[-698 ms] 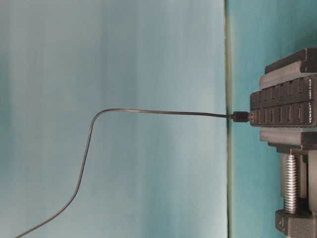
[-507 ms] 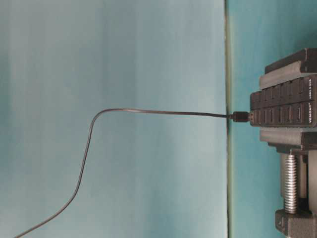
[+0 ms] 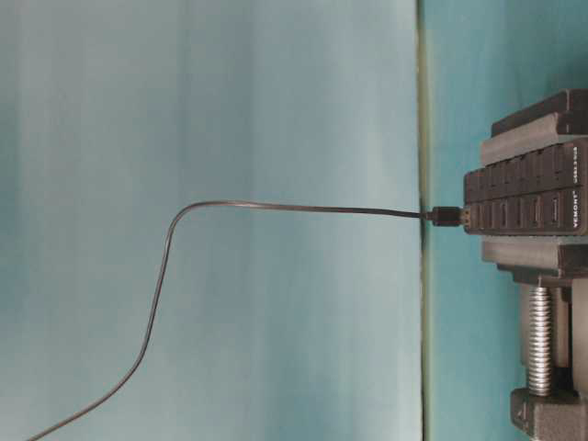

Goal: Insert the USB into the center port of the fixed hub
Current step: 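Move the right gripper over the hub toward the plugged USB cable end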

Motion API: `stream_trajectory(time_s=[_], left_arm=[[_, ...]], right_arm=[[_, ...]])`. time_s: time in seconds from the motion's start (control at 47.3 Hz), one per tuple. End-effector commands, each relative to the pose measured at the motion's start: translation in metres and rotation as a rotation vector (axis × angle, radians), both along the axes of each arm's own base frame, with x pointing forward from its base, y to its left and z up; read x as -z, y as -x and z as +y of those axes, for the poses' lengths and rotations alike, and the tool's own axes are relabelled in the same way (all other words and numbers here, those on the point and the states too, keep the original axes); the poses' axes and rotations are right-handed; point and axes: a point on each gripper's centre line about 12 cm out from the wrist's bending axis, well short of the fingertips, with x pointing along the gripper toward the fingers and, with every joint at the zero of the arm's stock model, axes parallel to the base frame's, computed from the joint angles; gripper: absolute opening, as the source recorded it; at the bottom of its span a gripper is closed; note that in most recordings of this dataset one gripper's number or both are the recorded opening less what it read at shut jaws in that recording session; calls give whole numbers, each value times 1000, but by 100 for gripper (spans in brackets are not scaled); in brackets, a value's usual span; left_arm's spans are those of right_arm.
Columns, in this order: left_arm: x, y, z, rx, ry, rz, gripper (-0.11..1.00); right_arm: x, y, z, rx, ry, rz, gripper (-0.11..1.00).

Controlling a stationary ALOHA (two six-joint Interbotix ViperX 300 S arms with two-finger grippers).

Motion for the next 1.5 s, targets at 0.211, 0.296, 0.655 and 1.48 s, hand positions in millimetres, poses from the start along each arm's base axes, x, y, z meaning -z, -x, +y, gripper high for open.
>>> stream_trajectory(time_s=[0.211, 0.296, 0.655, 1.48], left_arm=[[-1, -8, 0, 0, -2, 48, 0], [-1, -10, 0, 0, -1, 64, 0], [5, -15, -1, 3, 1, 114, 0], [7, -17, -1, 3, 3, 126, 0]], right_arm=[[1, -29, -17, 38, -1, 101, -1], [4, -35, -20, 42, -6, 131, -1], [9, -57, -24, 39, -32, 287, -1], [29, -112, -43, -37, 76, 397, -1]])
